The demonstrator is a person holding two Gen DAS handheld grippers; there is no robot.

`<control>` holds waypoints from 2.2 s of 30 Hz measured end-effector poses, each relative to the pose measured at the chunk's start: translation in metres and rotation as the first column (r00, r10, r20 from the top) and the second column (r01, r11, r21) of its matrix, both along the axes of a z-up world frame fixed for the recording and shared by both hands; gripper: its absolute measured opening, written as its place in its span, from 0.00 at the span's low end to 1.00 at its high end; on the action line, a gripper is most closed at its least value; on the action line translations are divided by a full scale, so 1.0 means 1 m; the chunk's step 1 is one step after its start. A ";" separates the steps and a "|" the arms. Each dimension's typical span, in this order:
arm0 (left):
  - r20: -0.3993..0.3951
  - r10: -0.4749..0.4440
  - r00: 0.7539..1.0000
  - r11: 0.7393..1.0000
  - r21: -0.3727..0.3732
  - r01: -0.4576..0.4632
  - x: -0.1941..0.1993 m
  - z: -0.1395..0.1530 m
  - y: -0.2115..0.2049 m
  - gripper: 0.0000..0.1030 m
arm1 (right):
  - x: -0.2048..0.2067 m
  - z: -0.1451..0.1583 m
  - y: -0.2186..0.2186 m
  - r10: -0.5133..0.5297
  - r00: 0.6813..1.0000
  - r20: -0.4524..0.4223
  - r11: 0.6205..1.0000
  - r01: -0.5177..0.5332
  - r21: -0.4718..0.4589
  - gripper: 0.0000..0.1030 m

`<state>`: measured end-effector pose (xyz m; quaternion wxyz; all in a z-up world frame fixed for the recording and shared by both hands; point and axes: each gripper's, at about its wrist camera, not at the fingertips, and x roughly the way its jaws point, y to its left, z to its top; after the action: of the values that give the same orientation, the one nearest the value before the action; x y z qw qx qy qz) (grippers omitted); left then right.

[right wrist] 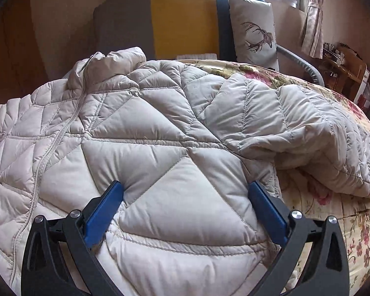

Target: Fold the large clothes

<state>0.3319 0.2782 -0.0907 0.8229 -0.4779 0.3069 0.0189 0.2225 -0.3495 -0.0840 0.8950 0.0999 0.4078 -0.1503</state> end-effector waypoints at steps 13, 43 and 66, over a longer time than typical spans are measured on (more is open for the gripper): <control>-0.090 0.067 0.994 0.996 0.069 -0.061 0.025 -0.018 -0.007 0.06 | -0.001 0.002 0.003 -0.001 1.000 -0.002 1.000 0.001 -0.006 0.98; 0.247 -0.393 0.885 0.674 0.733 0.095 -0.064 0.185 -0.255 0.04 | 0.002 0.003 0.002 0.000 1.000 0.004 1.000 0.000 0.007 0.98; -0.294 -0.822 0.488 0.024 0.838 0.545 -0.089 0.052 -0.474 0.33 | 0.006 0.002 -0.001 -0.002 1.000 0.011 0.999 0.002 0.041 0.98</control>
<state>0.2431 -0.1955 -0.0387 0.8688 0.2237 0.3251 -0.2992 0.2290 -0.3503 -0.0823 0.8949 0.1196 0.4057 -0.1421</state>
